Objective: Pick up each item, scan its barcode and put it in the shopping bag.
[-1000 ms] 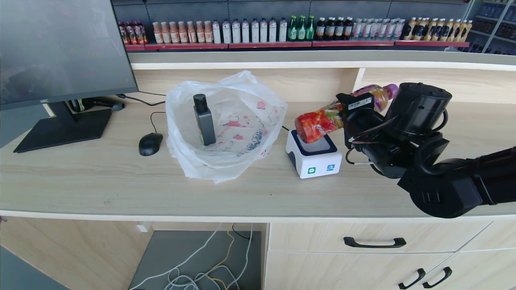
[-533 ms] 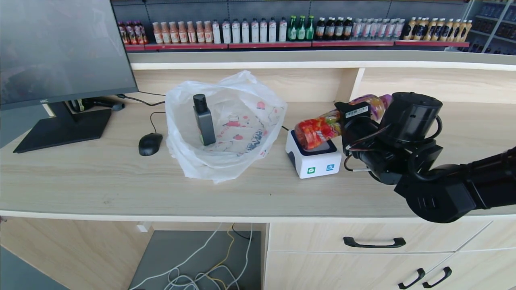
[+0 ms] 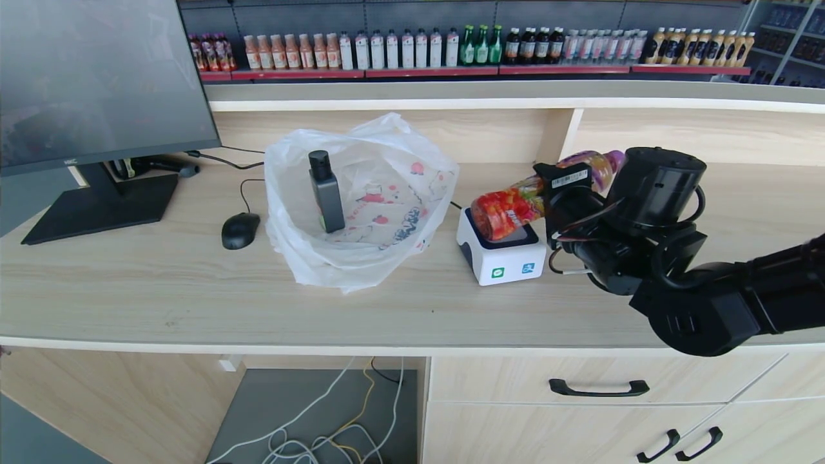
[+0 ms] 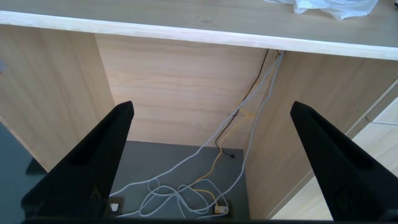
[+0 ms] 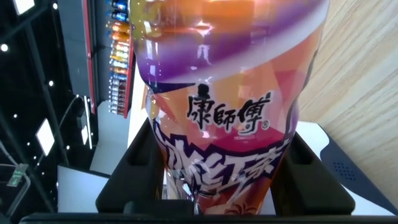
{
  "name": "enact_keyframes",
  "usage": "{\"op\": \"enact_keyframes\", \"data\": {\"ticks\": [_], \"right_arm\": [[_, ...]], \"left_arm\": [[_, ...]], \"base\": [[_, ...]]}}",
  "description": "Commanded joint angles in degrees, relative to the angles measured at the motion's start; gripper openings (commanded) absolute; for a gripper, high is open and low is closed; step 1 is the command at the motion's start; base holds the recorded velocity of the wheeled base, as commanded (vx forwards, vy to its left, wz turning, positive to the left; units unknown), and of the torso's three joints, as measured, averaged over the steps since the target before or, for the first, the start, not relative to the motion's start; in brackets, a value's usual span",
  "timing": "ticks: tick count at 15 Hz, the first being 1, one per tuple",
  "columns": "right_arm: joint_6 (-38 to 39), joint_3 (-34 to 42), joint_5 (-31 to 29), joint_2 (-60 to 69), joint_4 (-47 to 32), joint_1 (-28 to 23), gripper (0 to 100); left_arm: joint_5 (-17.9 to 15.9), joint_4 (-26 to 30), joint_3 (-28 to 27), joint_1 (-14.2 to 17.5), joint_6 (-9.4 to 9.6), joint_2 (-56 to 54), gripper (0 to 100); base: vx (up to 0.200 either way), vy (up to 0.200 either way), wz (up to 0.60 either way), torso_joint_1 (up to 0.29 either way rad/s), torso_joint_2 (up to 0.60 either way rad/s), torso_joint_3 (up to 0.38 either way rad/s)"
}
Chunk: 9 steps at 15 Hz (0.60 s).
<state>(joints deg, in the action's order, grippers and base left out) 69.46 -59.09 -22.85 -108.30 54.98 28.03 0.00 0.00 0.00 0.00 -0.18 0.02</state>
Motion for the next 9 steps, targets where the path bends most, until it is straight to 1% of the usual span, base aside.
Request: {"op": "enact_keyframes", "data": {"ticks": [1,9], "right_arm": [[0.32,-0.24,-0.01,0.37,0.04,0.27,0],[0.59,-2.0,-0.01,0.28,-0.84,0.63,0]], "left_arm": [[0.0,0.0,0.0,-0.09,-0.08,-0.02,100],[0.0,0.0,0.0,0.0,-0.08,-0.02,100]], "base": [[0.0,0.0,0.0,0.0,0.0,0.0],[0.0,0.0,0.0,0.0,0.0,0.0]]}}
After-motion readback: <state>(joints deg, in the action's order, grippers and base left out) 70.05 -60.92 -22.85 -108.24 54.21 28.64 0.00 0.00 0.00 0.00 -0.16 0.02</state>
